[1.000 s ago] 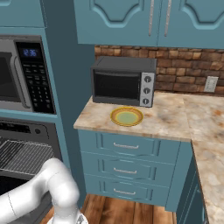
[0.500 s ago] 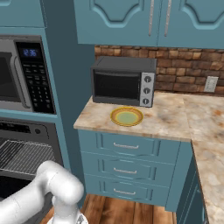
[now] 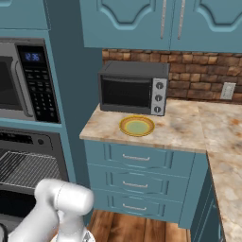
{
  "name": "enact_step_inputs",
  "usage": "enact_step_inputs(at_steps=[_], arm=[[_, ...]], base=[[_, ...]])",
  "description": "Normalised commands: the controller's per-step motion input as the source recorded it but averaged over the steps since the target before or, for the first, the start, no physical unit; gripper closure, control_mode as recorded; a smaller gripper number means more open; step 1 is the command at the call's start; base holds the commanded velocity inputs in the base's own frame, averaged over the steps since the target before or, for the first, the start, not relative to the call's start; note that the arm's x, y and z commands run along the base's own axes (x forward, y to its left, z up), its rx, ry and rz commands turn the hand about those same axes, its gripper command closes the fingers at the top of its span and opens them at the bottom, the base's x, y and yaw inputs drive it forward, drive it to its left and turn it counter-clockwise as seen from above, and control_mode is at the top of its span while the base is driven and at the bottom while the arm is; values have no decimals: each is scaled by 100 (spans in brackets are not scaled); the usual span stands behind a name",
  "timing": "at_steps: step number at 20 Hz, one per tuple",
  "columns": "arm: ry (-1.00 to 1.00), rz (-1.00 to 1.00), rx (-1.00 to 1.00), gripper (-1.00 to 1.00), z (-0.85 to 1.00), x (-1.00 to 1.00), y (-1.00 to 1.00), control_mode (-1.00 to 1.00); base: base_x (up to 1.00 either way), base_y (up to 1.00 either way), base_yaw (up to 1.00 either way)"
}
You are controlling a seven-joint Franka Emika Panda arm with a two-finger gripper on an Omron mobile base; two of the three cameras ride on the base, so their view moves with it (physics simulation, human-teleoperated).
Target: Take the fish from the oven and place it on the plate on the counter.
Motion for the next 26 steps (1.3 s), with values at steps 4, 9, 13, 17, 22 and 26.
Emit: enact_step_inputs(at_steps=[4,9,13,17,22,26], arm=[[-21,7,11,100,100,-26,-100,-100],[-7,0,27,100,85,-10,-100,-100],[0,0,36,100,49,0,-100,-100],[3,0,41,100,38,0,-100,-100],[8,0,32,100,13,18,-100,-100],[22,-9,4,100,-16,62,-85,-100]], base=[[0,0,0],[0,0,0],[0,0,0],[0,0,0],[0,0,0],[0,0,0]])
